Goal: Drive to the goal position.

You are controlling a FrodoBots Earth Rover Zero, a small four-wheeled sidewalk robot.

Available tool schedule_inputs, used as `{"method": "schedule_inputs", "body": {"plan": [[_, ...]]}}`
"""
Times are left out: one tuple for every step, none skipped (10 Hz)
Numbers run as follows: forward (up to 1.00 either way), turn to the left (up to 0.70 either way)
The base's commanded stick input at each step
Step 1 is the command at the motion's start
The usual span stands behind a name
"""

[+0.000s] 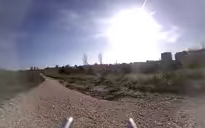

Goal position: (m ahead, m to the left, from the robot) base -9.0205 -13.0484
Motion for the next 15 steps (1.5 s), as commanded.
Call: {"method": "schedule_inputs", "body": {"plan": [[0.00, 0.00], [0.00, 0.00], [0.00, 0.00], [0.00, 0.00], [0.00, 0.00], [0.00, 0.00], [0.00, 0.00], [0.00, 0.00], [0.00, -0.03], [0.00, -0.27], [0.00, -0.42], [0.00, -0.50], [0.00, -0.50], [0.00, -0.50], [0.00, -0.50]]}}
